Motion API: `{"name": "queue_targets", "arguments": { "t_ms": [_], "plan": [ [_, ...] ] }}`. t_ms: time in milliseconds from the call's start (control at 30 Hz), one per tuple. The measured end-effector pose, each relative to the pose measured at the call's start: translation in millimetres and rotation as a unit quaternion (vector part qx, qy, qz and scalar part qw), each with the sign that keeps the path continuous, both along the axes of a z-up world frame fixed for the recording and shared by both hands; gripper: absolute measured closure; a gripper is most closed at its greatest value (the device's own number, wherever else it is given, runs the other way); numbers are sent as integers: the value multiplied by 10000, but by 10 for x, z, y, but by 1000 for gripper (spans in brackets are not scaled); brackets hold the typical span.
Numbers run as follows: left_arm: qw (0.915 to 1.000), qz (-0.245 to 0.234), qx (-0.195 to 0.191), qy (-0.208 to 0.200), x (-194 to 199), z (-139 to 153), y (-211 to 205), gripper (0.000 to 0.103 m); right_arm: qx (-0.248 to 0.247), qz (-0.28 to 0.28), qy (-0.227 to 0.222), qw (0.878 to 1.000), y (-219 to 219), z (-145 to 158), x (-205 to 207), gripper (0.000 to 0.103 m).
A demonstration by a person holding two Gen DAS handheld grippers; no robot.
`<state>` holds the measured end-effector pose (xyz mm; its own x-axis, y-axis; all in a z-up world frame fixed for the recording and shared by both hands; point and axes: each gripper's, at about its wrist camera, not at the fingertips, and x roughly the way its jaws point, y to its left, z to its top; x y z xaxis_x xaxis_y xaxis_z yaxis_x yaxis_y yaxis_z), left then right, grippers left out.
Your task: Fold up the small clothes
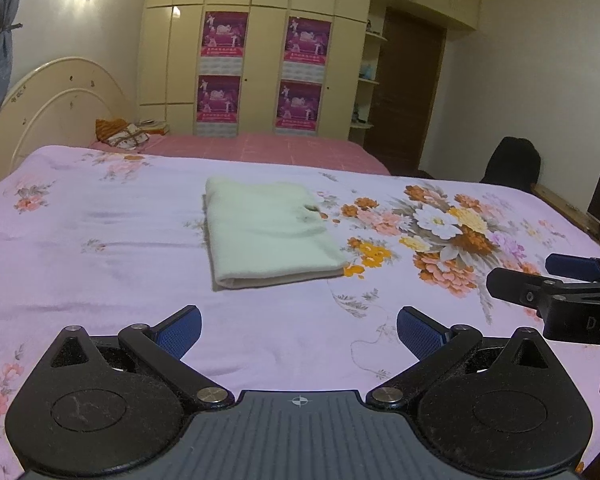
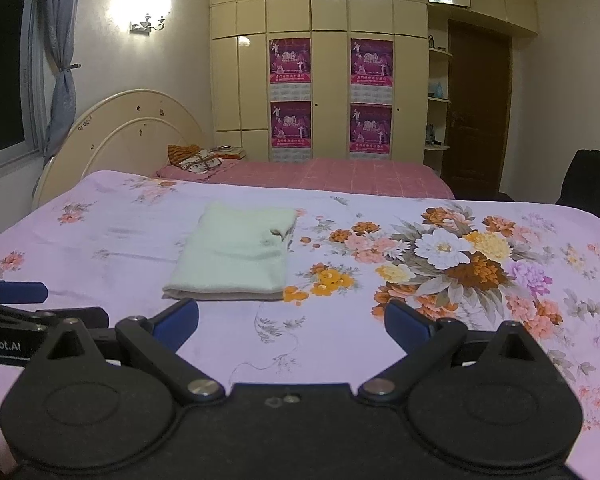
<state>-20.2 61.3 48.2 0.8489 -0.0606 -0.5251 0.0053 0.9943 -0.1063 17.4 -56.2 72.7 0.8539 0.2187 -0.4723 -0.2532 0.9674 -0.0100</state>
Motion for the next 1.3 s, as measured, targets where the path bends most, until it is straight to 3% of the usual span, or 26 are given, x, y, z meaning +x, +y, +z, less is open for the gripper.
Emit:
{"name": "queue_targets", "arguments": {
  "t_ms": [1300],
  "plan": [
    [9998,-131,126,-54,40,-6,-140,0,33,-84,95,9999,-84,-58,49,4]
  ]
}}
